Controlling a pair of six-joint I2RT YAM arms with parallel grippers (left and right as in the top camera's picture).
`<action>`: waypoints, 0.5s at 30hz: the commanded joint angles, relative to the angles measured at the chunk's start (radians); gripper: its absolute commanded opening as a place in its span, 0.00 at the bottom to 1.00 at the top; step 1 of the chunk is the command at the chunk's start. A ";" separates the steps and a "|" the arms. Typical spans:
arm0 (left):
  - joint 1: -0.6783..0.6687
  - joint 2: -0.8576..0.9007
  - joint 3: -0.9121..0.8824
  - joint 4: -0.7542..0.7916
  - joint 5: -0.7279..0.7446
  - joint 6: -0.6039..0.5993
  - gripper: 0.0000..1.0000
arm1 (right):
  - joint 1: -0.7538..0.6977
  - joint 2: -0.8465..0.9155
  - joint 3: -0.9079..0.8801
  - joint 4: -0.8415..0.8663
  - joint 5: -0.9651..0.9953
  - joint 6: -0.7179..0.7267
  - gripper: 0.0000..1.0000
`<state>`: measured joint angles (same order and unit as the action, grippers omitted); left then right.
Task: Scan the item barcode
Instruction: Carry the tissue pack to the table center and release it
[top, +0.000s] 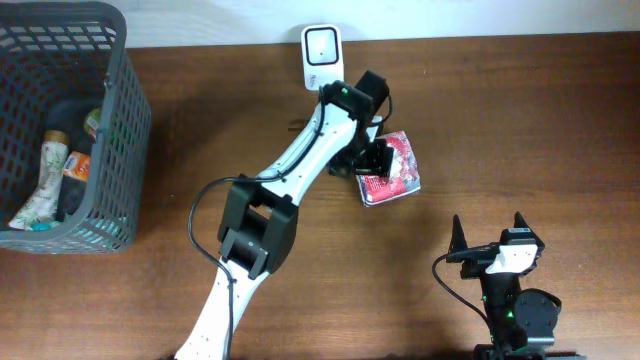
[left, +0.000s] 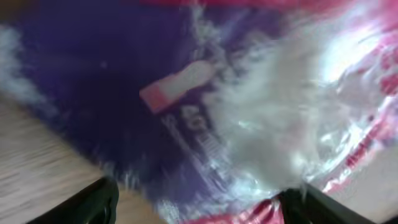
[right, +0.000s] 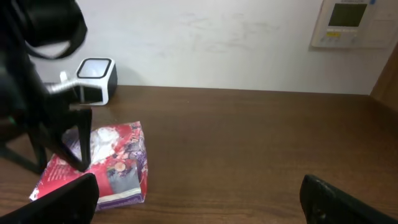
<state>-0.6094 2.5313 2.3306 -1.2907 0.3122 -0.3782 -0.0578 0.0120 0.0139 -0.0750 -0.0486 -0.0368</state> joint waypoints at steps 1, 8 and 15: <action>-0.007 -0.007 -0.100 0.109 0.036 -0.036 0.52 | 0.006 -0.006 -0.008 -0.001 0.005 0.004 0.99; -0.002 -0.011 -0.027 0.249 -0.039 0.063 0.30 | 0.006 -0.006 -0.008 -0.001 0.005 0.004 0.99; 0.082 -0.081 0.167 0.145 -0.047 0.149 0.73 | 0.006 -0.006 -0.008 -0.001 0.005 0.004 0.99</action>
<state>-0.5797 2.5263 2.4260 -1.0950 0.2756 -0.2493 -0.0578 0.0120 0.0139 -0.0750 -0.0486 -0.0364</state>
